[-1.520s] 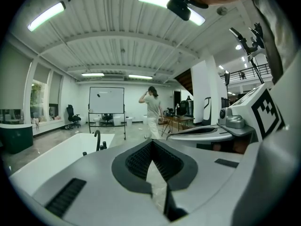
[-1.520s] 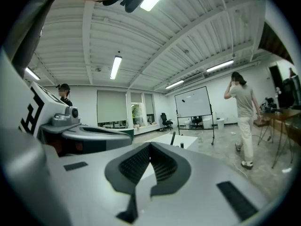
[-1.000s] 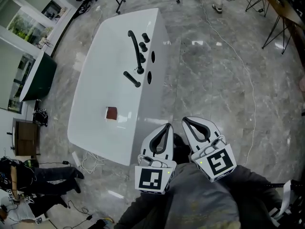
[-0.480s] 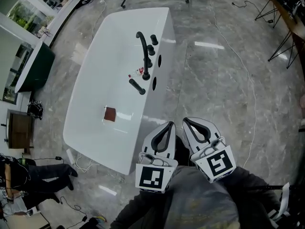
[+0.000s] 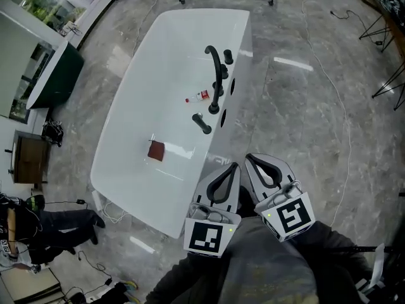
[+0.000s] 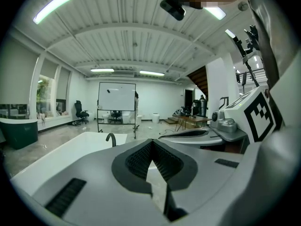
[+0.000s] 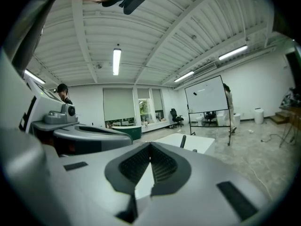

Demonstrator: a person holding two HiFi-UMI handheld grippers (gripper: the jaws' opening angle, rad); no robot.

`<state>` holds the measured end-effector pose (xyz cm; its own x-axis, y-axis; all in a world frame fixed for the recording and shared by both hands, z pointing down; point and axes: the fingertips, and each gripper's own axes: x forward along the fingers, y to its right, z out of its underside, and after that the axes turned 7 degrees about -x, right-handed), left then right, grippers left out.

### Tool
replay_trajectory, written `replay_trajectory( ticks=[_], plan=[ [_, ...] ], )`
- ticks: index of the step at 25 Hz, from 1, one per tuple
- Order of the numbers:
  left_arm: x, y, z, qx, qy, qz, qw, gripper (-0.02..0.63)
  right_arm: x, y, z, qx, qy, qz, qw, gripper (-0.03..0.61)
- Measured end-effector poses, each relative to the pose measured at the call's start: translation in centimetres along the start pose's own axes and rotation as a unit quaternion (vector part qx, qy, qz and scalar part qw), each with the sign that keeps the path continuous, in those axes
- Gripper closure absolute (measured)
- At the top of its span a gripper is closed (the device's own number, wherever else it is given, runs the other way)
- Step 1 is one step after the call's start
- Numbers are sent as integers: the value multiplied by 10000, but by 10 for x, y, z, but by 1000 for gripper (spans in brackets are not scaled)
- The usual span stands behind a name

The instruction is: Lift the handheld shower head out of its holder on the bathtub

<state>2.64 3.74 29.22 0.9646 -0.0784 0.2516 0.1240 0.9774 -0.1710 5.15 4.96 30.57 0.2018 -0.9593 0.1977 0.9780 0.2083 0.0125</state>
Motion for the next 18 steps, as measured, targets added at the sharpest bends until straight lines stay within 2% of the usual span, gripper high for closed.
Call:
replay_trajectory(
  ticks=[9,18],
  plan=[
    [21,-33,-9,-112,141,-363,9992,612,38,13,-12,-192,53,-328,9993,574],
    [82,-55,-25,-230,46,-976,9950,612,88,65,-21,-179,122,-973,9950,574]
  ],
)
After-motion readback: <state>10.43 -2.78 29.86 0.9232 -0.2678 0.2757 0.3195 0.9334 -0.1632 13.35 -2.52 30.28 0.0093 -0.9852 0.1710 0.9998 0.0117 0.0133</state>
